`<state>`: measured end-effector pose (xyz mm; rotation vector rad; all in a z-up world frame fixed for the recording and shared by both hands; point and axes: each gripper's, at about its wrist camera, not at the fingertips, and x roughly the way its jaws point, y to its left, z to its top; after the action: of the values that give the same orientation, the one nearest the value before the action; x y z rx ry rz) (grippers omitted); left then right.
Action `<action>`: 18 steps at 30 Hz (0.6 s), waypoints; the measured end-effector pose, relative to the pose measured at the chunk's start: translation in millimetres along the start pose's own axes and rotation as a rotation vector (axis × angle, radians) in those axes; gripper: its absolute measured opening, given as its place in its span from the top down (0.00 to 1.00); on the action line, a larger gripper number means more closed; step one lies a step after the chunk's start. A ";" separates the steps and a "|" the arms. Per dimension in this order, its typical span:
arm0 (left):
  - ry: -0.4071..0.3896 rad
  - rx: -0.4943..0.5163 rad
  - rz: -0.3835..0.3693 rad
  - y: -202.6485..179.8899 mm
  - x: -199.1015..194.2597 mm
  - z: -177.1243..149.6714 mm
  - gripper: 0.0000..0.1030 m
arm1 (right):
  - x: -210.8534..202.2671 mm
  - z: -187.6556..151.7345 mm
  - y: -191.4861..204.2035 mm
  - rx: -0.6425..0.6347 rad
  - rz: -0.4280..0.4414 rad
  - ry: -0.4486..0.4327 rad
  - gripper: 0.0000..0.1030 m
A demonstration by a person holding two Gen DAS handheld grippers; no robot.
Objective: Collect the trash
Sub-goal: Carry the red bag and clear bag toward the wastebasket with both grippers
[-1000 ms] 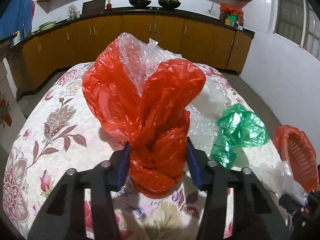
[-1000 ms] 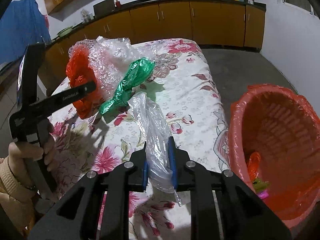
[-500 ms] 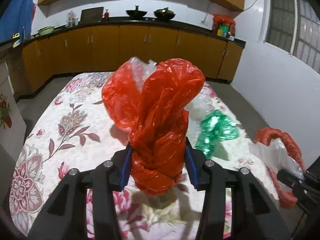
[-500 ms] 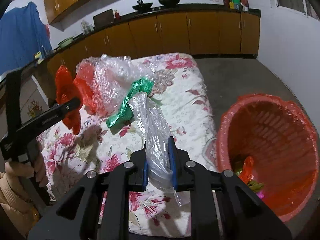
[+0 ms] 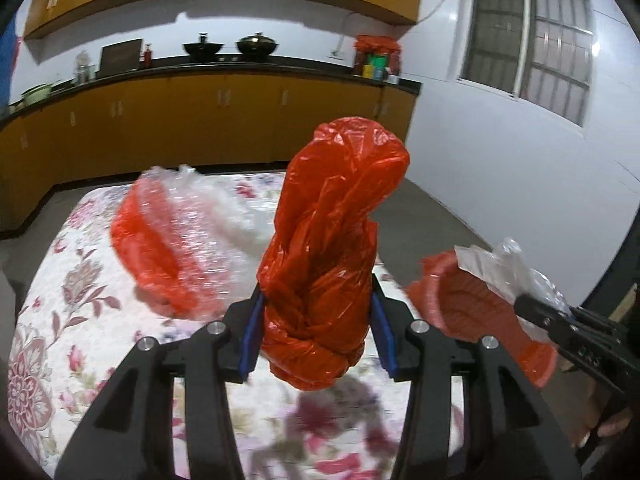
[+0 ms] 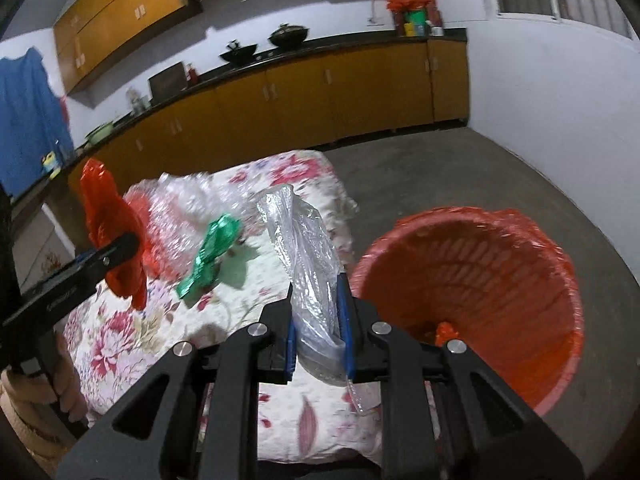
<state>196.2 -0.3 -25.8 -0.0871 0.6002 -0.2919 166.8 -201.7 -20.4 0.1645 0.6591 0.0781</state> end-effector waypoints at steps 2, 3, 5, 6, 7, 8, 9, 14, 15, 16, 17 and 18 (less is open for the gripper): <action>0.005 0.008 -0.026 -10.3 0.9 0.7 0.55 | -4.8 1.7 -11.1 0.021 -0.013 -0.009 0.82; 0.007 0.013 -0.043 -16.9 1.7 1.2 0.55 | -7.1 2.2 -16.0 0.031 -0.021 -0.014 0.82; 0.013 0.023 -0.072 -29.2 3.8 2.0 0.55 | -11.5 3.1 -25.3 0.049 -0.032 -0.021 0.82; 0.016 0.027 -0.084 -32.9 4.9 2.0 0.55 | -13.3 3.5 -29.9 0.059 -0.037 -0.025 0.83; 0.018 0.031 -0.095 -37.5 5.8 2.1 0.55 | -15.2 4.0 -34.9 0.069 -0.043 -0.028 0.83; 0.021 0.037 -0.111 -44.7 6.9 2.4 0.55 | -16.8 4.0 -38.0 0.077 -0.047 -0.031 0.83; 0.023 0.041 -0.121 -49.3 8.5 2.8 0.55 | -18.4 4.0 -41.6 0.085 -0.052 -0.034 0.83; 0.031 0.068 -0.176 -75.9 14.2 3.1 0.55 | -25.4 6.0 -59.5 0.124 -0.077 -0.053 0.83; 0.034 0.075 -0.189 -82.1 16.1 3.5 0.55 | -26.2 6.7 -62.1 0.130 -0.081 -0.056 0.83; 0.037 0.082 -0.199 -87.8 18.2 3.9 0.55 | -27.3 7.0 -65.0 0.136 -0.085 -0.060 0.83; 0.039 0.086 -0.206 -91.3 19.8 4.2 0.55 | -28.6 7.6 -69.2 0.144 -0.089 -0.063 0.83; 0.042 0.093 -0.217 -97.5 21.8 4.1 0.55 | -29.3 8.0 -72.5 0.151 -0.092 -0.066 0.83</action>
<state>191.7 -100.0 -18.1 -0.0570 0.6189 -0.5325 150.0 -277.7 -9.4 0.2806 0.6055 -0.0652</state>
